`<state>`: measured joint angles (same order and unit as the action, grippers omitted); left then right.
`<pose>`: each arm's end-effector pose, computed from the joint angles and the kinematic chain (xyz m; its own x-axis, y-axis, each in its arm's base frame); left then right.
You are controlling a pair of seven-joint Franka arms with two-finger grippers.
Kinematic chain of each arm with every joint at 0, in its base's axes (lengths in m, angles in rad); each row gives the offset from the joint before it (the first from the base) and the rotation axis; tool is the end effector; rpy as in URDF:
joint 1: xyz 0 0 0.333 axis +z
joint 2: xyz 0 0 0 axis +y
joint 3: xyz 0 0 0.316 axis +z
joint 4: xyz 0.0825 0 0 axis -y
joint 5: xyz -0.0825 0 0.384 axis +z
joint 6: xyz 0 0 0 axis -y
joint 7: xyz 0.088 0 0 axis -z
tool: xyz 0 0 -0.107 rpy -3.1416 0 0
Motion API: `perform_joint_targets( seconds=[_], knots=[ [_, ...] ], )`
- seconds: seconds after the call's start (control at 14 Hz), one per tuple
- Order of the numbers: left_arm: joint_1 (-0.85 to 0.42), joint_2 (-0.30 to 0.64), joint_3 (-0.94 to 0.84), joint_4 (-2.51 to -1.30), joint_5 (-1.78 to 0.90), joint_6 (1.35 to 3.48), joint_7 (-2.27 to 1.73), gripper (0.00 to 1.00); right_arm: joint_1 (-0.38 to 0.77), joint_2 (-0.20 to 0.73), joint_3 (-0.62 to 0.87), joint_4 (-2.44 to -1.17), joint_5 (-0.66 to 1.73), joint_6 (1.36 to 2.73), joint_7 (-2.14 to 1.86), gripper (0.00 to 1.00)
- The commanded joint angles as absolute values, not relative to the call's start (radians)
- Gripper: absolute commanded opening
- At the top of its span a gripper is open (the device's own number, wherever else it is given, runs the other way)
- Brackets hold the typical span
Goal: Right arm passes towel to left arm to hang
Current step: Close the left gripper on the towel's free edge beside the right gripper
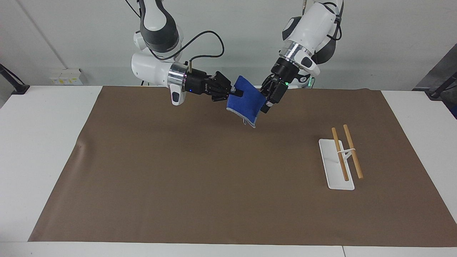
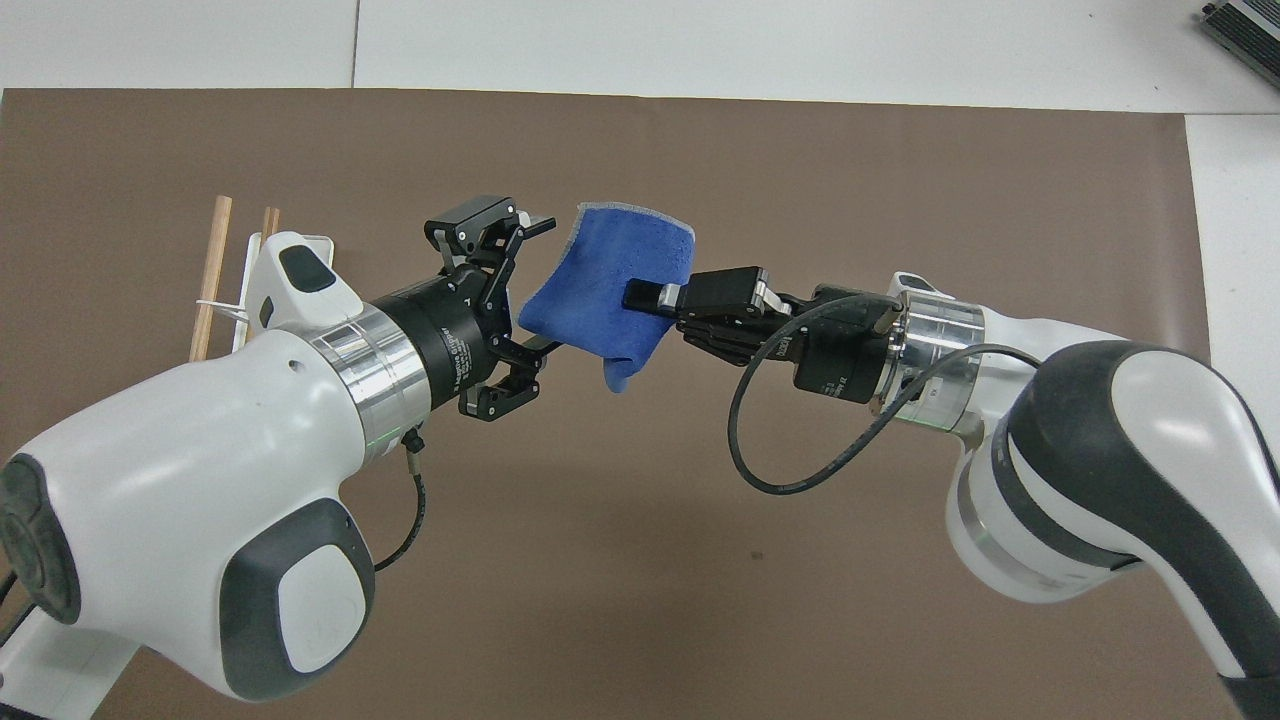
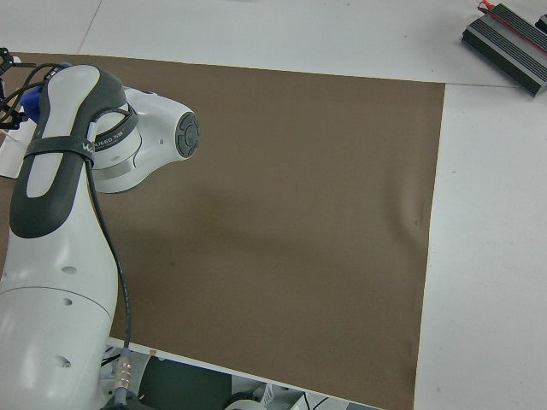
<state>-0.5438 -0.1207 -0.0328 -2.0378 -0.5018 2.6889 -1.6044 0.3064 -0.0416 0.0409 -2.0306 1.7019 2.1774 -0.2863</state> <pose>0.4854 -0.2981 0.5849 0.3146 0.8254 -0.4687 0.8148 0.0184 0.5794 0.5302 0.2320 0.5219 0.9540 -0.2708 -0.1286 -0.1597 -0.0960 -0.9825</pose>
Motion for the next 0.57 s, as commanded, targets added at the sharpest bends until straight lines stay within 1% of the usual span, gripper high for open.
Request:
perform_joint_targets(
  seconds=[0.0,0.14,0.21,0.29,0.36,0.43,0.5],
  knots=[
    [-0.56,-0.1,-0.021,-2.008,-0.508,2.724,-1.606,1.0,0.298,-0.063,0.044,-2.057,1.735,2.178,-0.325,0.0],
    [-0.56,-0.095,-0.021,-2.008,-0.505,2.746,-1.592,1.0,0.298,-0.063,0.043,-2.057,1.733,2.178,-0.325,0.0],
    [-0.56,-0.095,-0.021,-2.008,-0.503,2.746,-1.58,0.9,0.298,-0.063,0.044,-2.057,1.733,2.178,-0.325,0.0],
    [-0.56,-0.095,-0.021,-2.011,-0.503,2.746,-1.574,0.75,0.298,-0.063,0.044,-2.057,1.735,2.178,-0.325,0.0],
    [-0.558,-0.097,-0.021,-2.013,-0.503,2.744,-1.566,0.56,0.298,-0.063,0.044,-2.057,1.733,2.18,-0.325,0.0],
    [-0.558,-0.097,-0.021,-2.014,-0.505,2.741,-1.559,0.33,0.298,-0.063,0.043,-2.057,1.735,2.181,-0.325,0.0],
    [-0.554,-0.097,-0.021,-2.013,-0.505,2.738,-1.557,0.22,0.298,-0.063,0.044,-2.057,1.733,2.181,-0.325,0.0]
  ],
)
